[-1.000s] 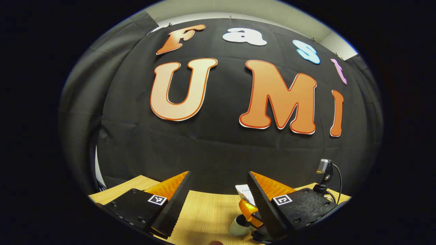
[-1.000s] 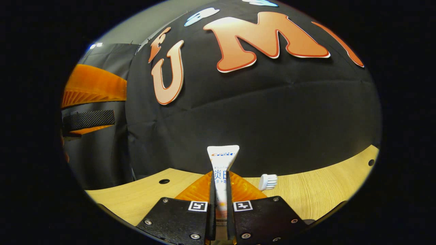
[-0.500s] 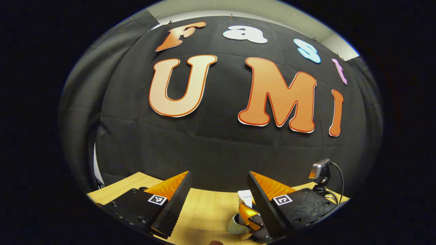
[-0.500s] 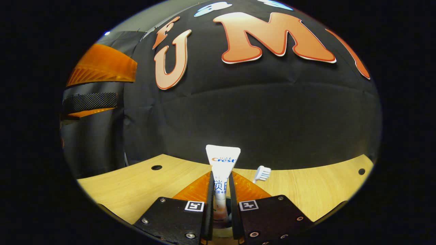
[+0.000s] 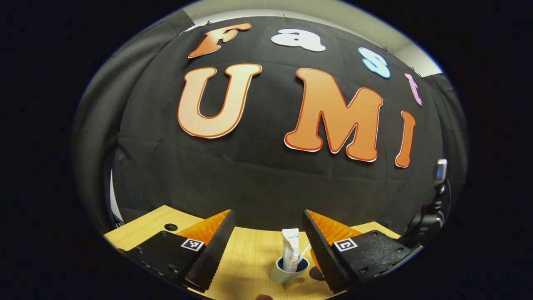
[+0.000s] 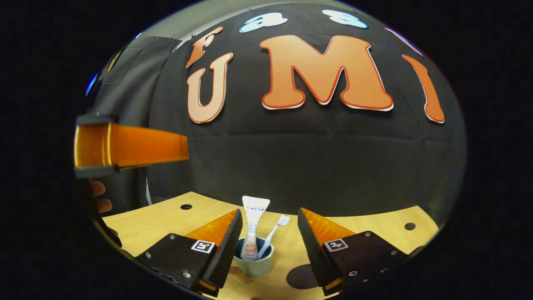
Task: Put the toothbrush and toothpaste on the desktop into the cup, then pick up the cup and place it on the coaster on the desktop.
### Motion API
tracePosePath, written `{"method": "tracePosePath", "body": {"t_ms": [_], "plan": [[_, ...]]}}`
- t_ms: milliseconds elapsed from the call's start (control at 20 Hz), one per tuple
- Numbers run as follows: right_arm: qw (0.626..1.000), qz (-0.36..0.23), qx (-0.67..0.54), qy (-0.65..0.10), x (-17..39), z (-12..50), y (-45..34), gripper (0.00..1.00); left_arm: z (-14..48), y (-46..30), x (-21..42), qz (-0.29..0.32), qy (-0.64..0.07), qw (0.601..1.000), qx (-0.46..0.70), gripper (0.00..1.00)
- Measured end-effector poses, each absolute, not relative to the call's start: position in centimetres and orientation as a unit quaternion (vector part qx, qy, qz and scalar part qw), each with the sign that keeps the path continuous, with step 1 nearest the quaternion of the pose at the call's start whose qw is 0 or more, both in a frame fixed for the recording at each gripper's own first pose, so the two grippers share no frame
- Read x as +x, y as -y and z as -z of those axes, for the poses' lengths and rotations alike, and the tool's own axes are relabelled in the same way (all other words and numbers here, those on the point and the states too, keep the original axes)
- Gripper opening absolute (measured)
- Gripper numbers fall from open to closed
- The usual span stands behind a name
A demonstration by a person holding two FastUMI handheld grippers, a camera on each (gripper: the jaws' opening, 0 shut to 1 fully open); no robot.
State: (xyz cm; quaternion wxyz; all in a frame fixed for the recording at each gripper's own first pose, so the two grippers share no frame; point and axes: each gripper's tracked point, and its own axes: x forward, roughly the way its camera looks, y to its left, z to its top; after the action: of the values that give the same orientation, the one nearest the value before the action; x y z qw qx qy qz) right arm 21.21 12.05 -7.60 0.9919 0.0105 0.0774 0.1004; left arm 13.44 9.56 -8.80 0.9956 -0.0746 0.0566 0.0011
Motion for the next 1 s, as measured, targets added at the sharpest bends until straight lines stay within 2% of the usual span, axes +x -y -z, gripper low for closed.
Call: {"method": "tracePosePath", "body": {"t_ms": [100, 300, 700, 1000], "plan": [[0.993, -0.084, 0.009, -0.079, 20.2, 6.4, -10.4, 0.85, 9.7, -8.8, 13.5, 0.007, -0.077, 0.994, -0.076, 0.97], [0.994, -0.048, 0.029, -0.097, 18.1, 5.2, -6.6, 0.89, 12.5, -6.2, 13.7, 0.034, -0.134, 0.987, -0.079, 0.97], [0.995, 0.0, 0.001, -0.1, 13.9, 2.4, -1.1, 0.9, 18.6, -3.4, 14.2, 0.047, -0.241, 0.967, -0.075, 0.97], [0.994, 0.019, 0.006, -0.105, 10.8, 1.1, 2.5, 0.91, 22.8, -2.1, 13.8, 0.03, -0.306, 0.948, -0.082, 0.98]]}}
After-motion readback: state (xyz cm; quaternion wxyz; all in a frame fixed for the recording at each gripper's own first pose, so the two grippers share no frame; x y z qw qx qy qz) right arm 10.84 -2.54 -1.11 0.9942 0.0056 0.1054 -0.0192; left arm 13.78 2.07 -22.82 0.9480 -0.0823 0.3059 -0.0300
